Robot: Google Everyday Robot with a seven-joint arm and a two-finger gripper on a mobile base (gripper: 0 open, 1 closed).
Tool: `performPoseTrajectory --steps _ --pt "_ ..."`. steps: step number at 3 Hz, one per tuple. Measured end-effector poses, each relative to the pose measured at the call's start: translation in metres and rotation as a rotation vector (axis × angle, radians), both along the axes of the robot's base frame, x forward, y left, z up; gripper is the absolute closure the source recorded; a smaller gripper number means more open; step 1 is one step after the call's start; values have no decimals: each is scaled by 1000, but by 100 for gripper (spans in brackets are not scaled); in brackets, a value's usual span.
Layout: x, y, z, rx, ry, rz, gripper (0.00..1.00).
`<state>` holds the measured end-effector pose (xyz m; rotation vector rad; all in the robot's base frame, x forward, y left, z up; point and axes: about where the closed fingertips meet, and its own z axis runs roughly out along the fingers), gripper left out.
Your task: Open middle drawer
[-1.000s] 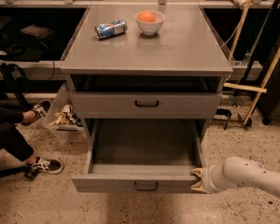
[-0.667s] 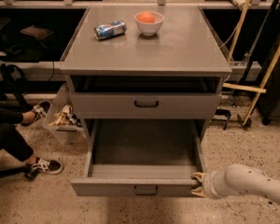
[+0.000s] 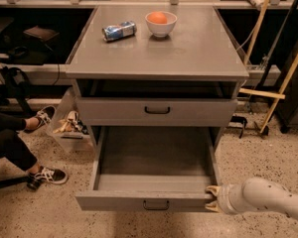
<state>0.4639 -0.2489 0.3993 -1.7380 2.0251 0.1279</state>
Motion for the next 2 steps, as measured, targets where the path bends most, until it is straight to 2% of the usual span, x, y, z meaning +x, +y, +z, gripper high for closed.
performPoseTrajectory --steps 2 --pt "-6 -1 2 4 -1 -10 100"
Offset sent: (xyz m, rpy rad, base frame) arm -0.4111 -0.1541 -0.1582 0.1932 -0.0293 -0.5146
